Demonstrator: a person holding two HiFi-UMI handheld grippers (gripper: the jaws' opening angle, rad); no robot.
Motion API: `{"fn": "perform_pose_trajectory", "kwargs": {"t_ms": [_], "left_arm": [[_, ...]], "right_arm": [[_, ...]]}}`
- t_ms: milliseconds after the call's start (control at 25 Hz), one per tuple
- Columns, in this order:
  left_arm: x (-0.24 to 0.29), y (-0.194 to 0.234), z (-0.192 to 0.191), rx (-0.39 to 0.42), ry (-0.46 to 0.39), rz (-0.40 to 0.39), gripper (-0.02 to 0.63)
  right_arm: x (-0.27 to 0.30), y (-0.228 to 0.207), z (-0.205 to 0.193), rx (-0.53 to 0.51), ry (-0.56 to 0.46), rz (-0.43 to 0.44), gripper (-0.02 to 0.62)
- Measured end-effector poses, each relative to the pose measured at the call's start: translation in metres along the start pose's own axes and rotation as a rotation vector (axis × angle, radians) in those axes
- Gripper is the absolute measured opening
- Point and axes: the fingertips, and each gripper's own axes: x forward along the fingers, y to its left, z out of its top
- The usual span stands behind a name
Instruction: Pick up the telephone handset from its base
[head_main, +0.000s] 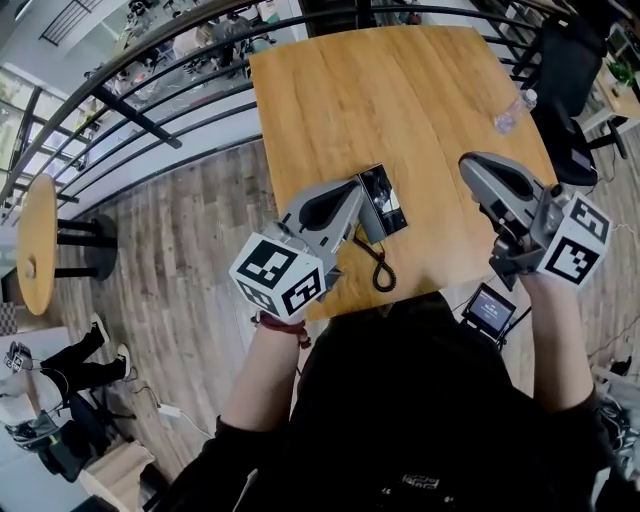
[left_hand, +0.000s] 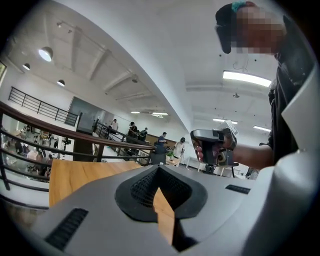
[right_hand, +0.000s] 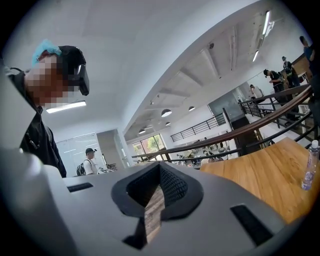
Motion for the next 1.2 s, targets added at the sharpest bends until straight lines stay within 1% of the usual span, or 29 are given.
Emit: {"fn": "perform_pose_trajectory", "kwargs": {"t_ms": [120,320,520,640,760,840,920,960,1120,1200], "left_arm": [[-0.006,0.009,-0.015,-0.049,0.01,0.018,0.006],[-0.004,0.033,-0.034,-0.165,0.007,0.071,0.006],[-0.004,0.05,-0.054,-0.232,0.033,0.115,0.006],[-0.002,0.057,-0.06,-0.295,0.036,0.127,0.006],[0.001,0.07,-0.068,-0.333,0.036,0.153,0.006],[0.005,0.072,-0.077,-0.39,0.031,0.144,0.006],[0.005,0.067,-0.085,-0.444,0.026,0.109,0.006],[0.006,0.065,-0.09,-0.462,0.026,0.087,0.014],[0.016,0.06,-0.113,-0.507,0.05,0.017,0.145],[0.02,0.06,-0.125,-0.52,0.073,-0.001,0.175]], "right_arm": [[0.011,-0.001,-0.002,0.009,0.016,0.012,0.017],[0.044,-0.017,0.003,-0.007,0.063,0.05,0.017],[0.066,-0.033,0.002,0.008,0.1,0.09,0.017],[0.074,-0.045,0.003,0.013,0.113,0.102,0.017],[0.083,-0.064,0.0,0.022,0.131,0.109,0.017],[0.083,-0.073,-0.003,0.039,0.138,0.108,0.017],[0.08,-0.079,-0.009,0.053,0.141,0.105,0.017],[0.08,-0.081,-0.012,0.058,0.141,0.106,0.017],[0.079,-0.091,-0.02,0.076,0.13,0.112,0.017],[0.078,-0.094,-0.02,0.084,0.127,0.111,0.017]]}}
